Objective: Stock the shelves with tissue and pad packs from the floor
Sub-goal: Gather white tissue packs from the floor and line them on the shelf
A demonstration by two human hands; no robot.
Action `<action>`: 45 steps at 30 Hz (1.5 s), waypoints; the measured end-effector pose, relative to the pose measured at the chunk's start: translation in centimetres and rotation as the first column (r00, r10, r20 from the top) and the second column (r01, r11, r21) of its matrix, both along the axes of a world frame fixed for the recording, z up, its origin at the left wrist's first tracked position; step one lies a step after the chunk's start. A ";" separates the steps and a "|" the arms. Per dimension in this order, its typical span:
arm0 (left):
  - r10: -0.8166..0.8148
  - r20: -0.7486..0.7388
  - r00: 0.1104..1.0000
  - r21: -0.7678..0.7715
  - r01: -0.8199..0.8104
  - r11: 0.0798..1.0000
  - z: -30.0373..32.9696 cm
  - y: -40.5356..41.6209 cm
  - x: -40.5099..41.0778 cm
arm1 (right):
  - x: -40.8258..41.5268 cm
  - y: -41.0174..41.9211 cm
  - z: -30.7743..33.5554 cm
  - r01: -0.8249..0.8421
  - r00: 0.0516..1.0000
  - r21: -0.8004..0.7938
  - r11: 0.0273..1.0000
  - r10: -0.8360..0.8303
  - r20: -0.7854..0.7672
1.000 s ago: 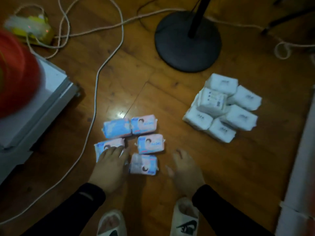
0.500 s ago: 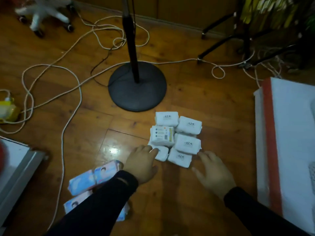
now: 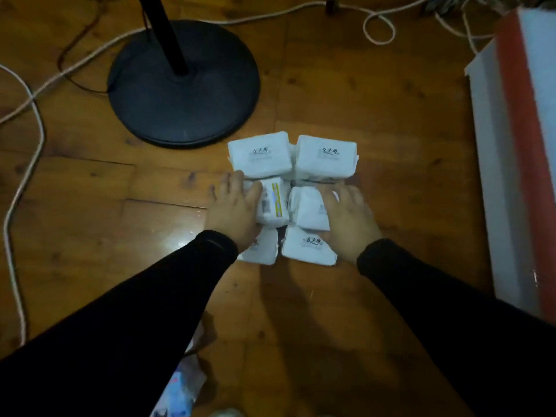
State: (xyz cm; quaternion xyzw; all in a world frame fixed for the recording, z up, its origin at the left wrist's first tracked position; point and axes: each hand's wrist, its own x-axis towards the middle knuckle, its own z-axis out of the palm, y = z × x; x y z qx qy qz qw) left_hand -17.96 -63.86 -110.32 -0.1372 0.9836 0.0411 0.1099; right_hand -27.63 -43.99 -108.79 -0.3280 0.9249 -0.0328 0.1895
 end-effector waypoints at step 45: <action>-0.835 -0.532 0.137 -0.055 0.979 0.195 109.9 52.9 -10.0 | 20.0 53.6 106.2 0.747 0.205 -0.408 0.524 -0.766 -0.609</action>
